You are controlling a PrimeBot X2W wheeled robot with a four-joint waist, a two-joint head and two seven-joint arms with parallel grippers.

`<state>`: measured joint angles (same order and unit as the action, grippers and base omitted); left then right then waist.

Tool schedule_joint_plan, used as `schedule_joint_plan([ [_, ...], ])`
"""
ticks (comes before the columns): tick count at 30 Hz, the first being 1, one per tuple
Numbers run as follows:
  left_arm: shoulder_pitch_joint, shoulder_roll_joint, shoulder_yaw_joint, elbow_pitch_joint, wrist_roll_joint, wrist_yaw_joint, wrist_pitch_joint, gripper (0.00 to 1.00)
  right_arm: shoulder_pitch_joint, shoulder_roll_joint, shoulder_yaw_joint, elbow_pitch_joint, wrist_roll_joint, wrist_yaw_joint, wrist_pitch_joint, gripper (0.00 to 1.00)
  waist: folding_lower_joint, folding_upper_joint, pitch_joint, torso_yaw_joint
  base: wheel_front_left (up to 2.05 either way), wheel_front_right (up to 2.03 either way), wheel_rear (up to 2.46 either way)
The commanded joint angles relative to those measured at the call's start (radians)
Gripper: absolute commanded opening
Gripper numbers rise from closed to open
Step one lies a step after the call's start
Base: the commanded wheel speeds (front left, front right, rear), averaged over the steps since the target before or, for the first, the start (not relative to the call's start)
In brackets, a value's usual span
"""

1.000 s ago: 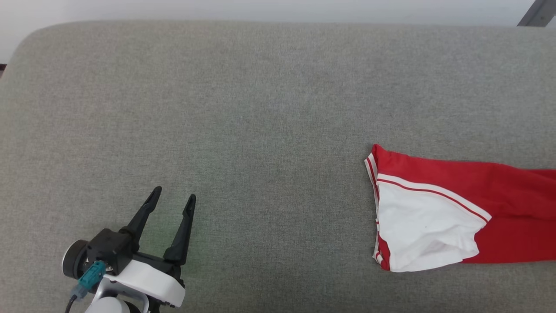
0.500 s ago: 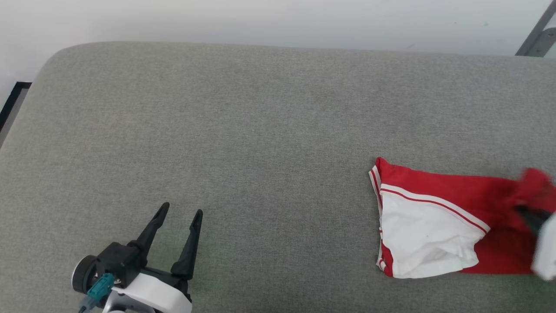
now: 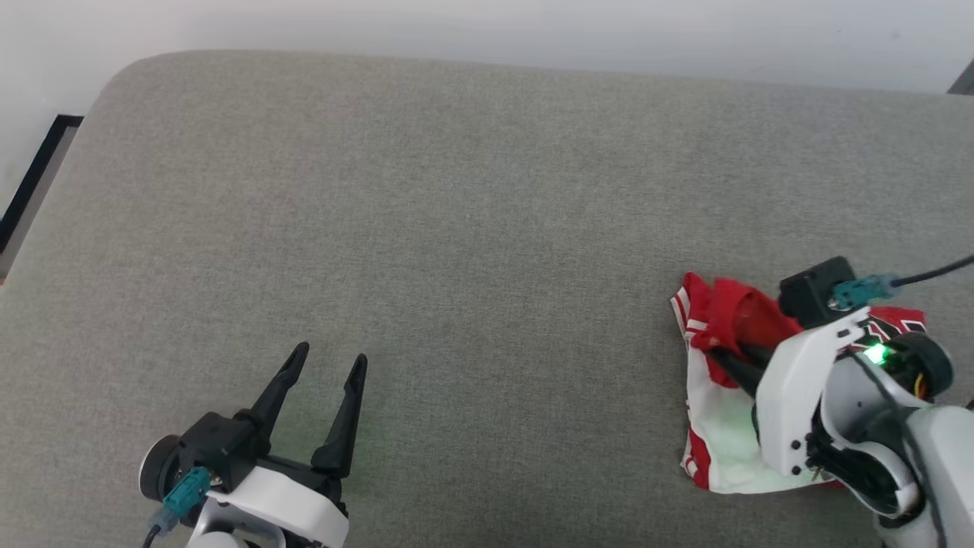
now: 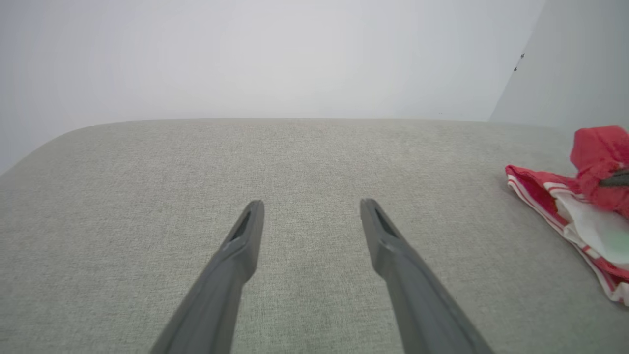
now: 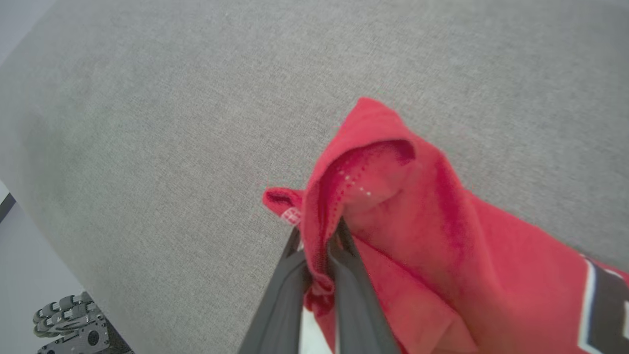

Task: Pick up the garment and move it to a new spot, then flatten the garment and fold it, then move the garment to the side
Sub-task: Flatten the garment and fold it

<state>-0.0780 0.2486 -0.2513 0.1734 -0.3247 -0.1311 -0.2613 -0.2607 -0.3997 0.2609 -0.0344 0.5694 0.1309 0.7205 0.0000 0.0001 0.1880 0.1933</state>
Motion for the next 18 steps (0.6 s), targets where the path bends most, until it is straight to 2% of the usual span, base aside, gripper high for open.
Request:
schedule_joint_plan([
  [1,-0.009,-0.002,0.003,0.0,-0.009,0.001,-0.005,1.0,-0.01,0.004,0.005,0.014,-0.003,-0.001,-0.01,0.0,0.0,-0.0001,0.005,0.004,0.0,0.0,0.0],
  [6,-0.02,-0.01,0.014,0.002,-0.02,0.001,-0.005,1.0,-0.039,-0.004,0.043,0.111,-0.003,-0.001,-0.058,0.0,0.0,-0.0001,0.014,0.005,0.0,0.0,0.0],
  [7,-0.019,-0.011,0.015,0.002,-0.019,0.001,-0.005,1.0,-0.044,-0.007,0.045,0.124,-0.009,-0.001,-0.077,0.17,0.0,-0.0001,0.013,0.005,0.0,0.0,0.0],
  [9,-0.017,-0.009,0.022,0.003,-0.019,0.001,-0.005,1.0,-0.042,0.001,0.046,0.144,0.002,-0.001,-0.104,0.76,0.0,-0.0001,0.009,0.001,0.0,0.0,0.0],
  [10,-0.015,-0.008,0.026,0.003,-0.021,0.001,-0.005,1.0,-0.041,0.0,0.048,0.144,0.005,-0.001,-0.115,1.0,0.0,-0.0001,0.007,-0.003,0.0,0.0,0.0],
  [18,0.014,-0.009,0.051,0.002,-0.03,0.001,-0.005,1.0,-0.045,-0.039,-0.002,0.105,0.022,-0.001,-0.201,1.0,0.0,-0.0001,-0.026,-0.06,0.0,0.0,0.0],
])
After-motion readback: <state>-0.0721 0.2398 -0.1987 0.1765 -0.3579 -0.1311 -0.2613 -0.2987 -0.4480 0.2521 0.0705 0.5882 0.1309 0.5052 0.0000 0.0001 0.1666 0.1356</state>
